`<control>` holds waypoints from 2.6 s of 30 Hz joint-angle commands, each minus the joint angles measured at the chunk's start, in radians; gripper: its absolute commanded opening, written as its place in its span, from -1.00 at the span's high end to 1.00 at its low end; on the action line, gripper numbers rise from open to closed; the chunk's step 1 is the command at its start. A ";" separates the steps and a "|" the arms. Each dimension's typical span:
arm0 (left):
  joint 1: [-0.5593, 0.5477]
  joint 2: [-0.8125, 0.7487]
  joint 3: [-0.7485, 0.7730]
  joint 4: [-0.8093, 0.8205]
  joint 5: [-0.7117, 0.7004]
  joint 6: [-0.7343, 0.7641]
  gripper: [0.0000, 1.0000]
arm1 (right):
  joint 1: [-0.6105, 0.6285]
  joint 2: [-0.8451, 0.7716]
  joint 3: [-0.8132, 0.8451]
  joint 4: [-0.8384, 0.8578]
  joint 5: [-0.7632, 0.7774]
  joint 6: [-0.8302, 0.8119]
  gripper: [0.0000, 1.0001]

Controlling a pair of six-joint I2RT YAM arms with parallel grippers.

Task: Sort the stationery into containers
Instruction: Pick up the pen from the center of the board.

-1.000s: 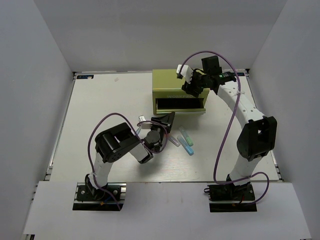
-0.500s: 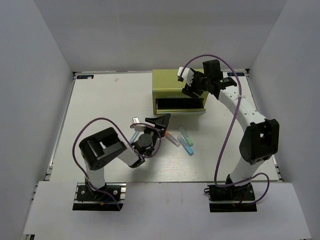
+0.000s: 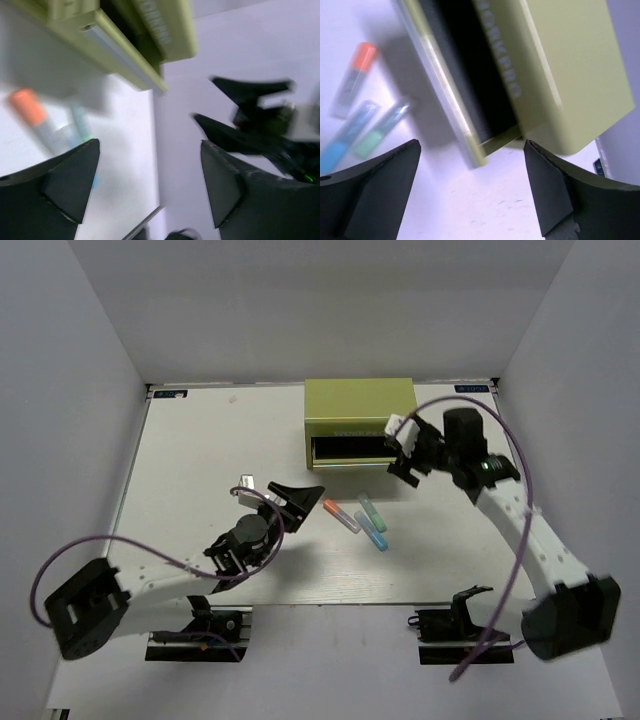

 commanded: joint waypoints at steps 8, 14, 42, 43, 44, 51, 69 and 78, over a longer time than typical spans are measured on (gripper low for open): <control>0.018 -0.358 0.223 -1.124 -0.122 0.225 -0.31 | 0.019 -0.297 -0.402 0.006 -0.204 0.247 0.63; 0.018 -0.349 0.289 -1.267 -0.134 0.283 0.12 | 0.067 -0.239 -0.474 0.127 -0.103 0.368 0.36; 0.018 -0.299 0.299 -1.266 -0.085 0.361 -0.62 | 0.222 0.080 -0.560 0.607 0.293 0.626 -0.05; 0.018 -0.310 0.288 -1.239 -0.071 0.373 -0.65 | 0.225 0.093 -0.558 0.610 0.301 0.623 -0.05; 0.018 -0.310 0.288 -1.225 -0.071 0.383 -0.65 | 0.223 0.100 -0.548 0.615 0.305 0.623 -0.05; 0.018 -0.332 0.276 -1.212 -0.062 0.394 -0.67 | 0.239 0.194 -0.479 0.534 0.315 0.609 -0.05; 0.018 -0.373 0.257 -1.188 -0.080 0.403 -0.69 | 0.289 0.246 -0.491 0.442 0.361 0.600 0.14; 0.018 -0.316 0.248 -1.050 -0.005 0.329 -0.93 | 0.286 0.153 -0.482 0.316 0.243 0.542 0.89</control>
